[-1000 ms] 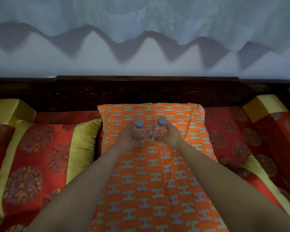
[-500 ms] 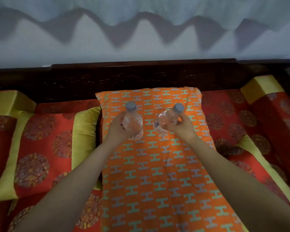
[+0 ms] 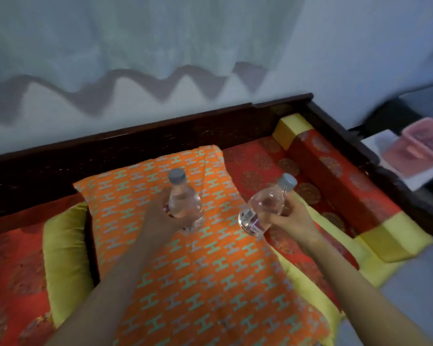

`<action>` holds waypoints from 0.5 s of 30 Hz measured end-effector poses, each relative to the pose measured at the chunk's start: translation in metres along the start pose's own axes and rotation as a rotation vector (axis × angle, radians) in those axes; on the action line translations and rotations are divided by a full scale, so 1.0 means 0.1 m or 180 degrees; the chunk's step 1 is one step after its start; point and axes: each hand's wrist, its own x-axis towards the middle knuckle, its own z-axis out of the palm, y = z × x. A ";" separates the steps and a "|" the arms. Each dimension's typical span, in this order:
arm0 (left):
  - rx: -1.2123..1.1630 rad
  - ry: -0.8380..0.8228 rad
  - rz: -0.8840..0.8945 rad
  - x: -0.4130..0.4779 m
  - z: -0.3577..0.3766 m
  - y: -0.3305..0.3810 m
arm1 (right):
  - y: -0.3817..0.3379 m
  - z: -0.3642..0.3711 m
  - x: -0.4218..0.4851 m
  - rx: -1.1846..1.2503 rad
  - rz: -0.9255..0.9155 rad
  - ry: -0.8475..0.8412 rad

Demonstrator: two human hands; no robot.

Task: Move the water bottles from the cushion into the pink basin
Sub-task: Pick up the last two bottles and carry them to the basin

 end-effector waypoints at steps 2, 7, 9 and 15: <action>0.0031 -0.0090 0.0092 0.00 0.22 0.14 | -0.08 -0.29 -0.14 -0.0023 -0.0075 0.0134; 0.0147 -0.0431 0.0422 -0.12 0.88 0.48 | -0.13 -1.03 -0.54 -0.0132 -0.0179 0.0555; 0.0166 -0.0568 0.0554 -0.22 1.19 0.64 | -0.08 -1.36 -0.74 -0.0161 -0.0203 0.0774; 0.0030 -0.0837 0.0668 -0.58 2.18 1.03 | 0.11 -2.38 -1.38 -0.0062 -0.0183 0.1266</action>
